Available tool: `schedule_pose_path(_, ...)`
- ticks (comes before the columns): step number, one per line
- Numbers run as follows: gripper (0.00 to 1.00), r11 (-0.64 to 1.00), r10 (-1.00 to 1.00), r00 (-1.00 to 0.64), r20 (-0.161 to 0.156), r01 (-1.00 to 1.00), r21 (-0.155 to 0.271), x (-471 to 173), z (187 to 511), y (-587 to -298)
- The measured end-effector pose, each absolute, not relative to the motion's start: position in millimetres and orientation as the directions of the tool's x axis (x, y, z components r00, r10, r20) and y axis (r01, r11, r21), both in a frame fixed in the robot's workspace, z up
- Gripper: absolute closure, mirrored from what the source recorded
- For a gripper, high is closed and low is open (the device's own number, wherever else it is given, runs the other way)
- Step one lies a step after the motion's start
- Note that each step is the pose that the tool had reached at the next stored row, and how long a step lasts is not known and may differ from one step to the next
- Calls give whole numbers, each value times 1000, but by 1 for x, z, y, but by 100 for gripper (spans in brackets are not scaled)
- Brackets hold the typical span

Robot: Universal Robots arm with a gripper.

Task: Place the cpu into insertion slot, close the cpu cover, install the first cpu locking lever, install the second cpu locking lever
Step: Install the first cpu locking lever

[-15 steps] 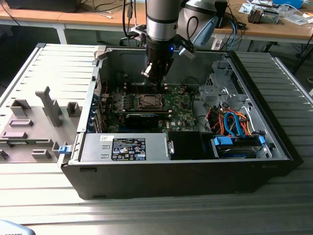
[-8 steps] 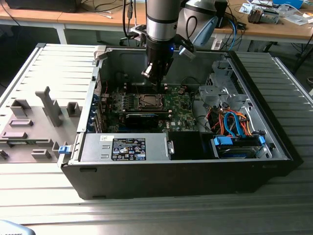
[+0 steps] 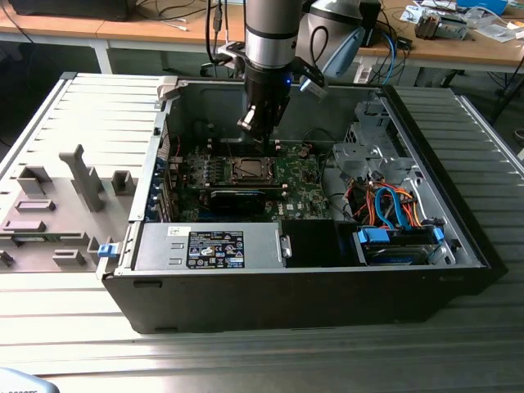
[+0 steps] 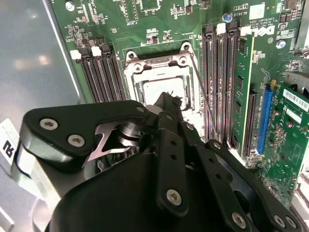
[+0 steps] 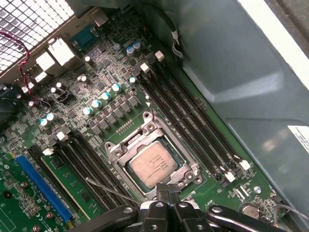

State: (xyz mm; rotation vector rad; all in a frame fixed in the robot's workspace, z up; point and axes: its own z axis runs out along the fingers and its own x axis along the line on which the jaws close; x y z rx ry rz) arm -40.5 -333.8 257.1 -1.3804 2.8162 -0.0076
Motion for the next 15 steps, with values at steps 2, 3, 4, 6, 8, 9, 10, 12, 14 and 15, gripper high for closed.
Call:
schedule_pose_path(2, 89, 609, -794, -609, -3, -793, -7, -40, 257, -334)
schedule_pose_path(3, 89, 607, -795, -607, -3, -795, -7, -40, 257, -334)
schedule_pose_path(4, 89, 604, -797, -604, -3, -797, -7, -40, 257, -334)
schedule_pose_path(6, 89, 590, -808, -590, -3, -808, -7, -40, 257, -334)
schedule_pose_path(8, 89, 545, -838, -545, -3, -838, -7, -40, 257, -334)
schedule_pose_path(9, 89, 535, -845, -535, -3, -845, -7, -40, 257, -334)
schedule_pose_path(10, 89, 526, -850, -526, -3, -850, -7, -40, 257, -334)
schedule_pose_path(12, 89, 520, -854, -520, -3, -854, -7, -40, 257, -334)
schedule_pose_path(14, 89, 517, -856, -517, -3, -856, -7, -40, 257, -334)
schedule_pose_path(15, 89, 513, -858, -513, -3, -858, -7, -40, 257, -334)
